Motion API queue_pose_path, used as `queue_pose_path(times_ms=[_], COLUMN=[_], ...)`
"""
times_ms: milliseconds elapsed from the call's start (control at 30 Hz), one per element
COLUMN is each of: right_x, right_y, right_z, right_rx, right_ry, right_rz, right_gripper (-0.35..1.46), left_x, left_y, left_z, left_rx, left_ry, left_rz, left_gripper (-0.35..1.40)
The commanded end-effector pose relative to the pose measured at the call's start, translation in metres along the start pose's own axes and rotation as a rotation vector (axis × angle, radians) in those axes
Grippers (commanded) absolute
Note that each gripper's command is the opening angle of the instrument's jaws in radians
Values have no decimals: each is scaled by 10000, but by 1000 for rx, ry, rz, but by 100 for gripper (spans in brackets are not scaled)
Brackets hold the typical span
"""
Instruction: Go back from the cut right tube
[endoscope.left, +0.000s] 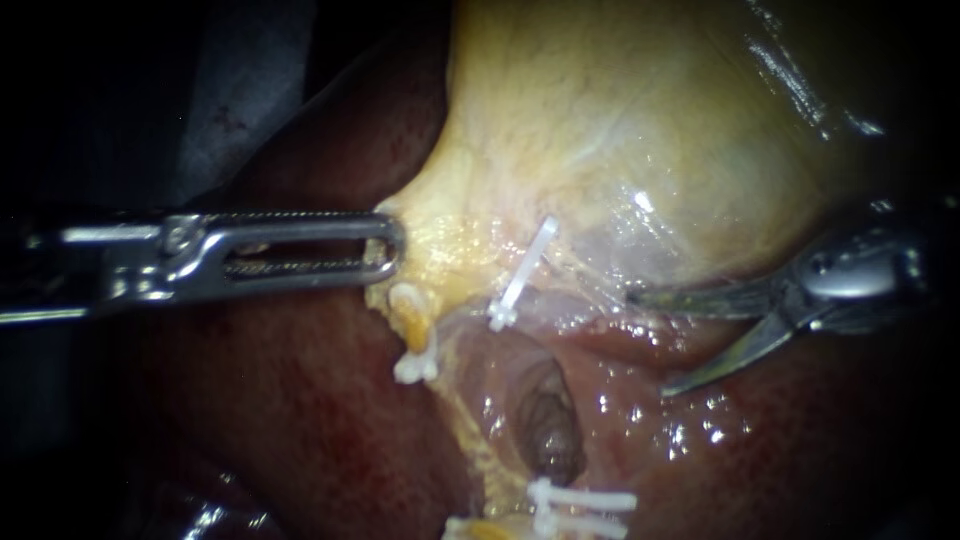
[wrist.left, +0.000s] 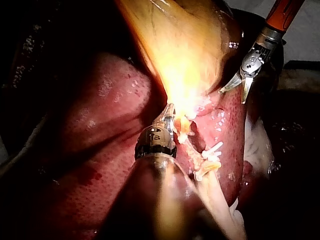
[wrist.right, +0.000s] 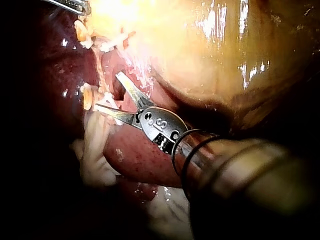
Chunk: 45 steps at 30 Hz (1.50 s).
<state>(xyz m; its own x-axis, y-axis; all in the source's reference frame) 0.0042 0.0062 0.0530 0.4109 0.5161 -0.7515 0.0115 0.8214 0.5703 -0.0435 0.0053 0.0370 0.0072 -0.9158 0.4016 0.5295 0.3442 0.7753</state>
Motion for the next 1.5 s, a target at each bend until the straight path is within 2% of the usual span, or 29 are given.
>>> queue_pose_path(times_ms=[33,233,600,733,1100,1233,1500], right_x=[3,14,15,14,13,13,13], right_y=[0,4,4,4,3,3,3], right_z=[-4,-16,-15,-14,-14,-14,-14], right_rx=[-8,-24,-25,-25,-25,-25,-26], right_ry=[6,32,38,38,38,38,38], right_rz=[-7,-35,-40,-40,-41,-41,-42], right_gripper=[81,88,88,88,88,88,88], left_x=[0,1,4,9,36,43,43], left_y=[0,0,-2,-3,-9,-10,-11], left_z=[0,2,10,21,74,82,84], left_rx=[0,-4,-2,2,25,28,27], left_ry=[-1,-3,-2,0,7,12,14], left_rz=[1,1,2,4,20,25,25], left_gripper=[-35,-35,-35,-35,-35,-35,-35])
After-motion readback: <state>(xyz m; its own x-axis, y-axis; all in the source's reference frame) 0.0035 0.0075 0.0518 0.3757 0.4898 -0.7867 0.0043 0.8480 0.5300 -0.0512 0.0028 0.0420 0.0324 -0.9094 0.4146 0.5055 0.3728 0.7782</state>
